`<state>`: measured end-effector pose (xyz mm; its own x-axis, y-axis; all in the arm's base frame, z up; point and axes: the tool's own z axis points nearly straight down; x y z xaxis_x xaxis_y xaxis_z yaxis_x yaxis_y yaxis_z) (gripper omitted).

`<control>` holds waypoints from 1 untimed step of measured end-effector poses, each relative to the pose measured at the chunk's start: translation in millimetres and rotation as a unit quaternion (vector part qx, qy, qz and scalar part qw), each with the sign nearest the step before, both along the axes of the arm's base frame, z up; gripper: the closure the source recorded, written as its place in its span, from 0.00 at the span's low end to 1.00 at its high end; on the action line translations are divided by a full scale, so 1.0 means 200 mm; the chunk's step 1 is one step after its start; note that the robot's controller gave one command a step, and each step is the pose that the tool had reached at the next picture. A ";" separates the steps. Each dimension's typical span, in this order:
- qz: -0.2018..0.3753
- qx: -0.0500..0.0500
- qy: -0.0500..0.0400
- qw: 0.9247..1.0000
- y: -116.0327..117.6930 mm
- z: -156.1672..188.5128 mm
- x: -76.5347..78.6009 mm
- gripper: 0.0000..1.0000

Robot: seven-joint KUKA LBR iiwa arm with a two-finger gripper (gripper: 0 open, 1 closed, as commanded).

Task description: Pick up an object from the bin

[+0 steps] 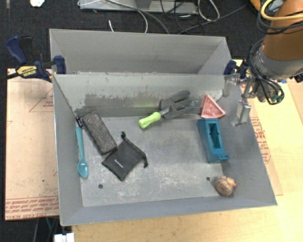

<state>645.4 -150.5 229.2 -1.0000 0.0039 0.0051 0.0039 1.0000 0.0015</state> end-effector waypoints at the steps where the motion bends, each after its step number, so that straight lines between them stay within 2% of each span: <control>1: 0.002 -0.001 -0.004 1.000 0.00 0.03 0.01 0.00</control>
Offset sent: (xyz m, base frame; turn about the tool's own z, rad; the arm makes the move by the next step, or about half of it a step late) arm -0.0188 0.0322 -0.1592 -0.6417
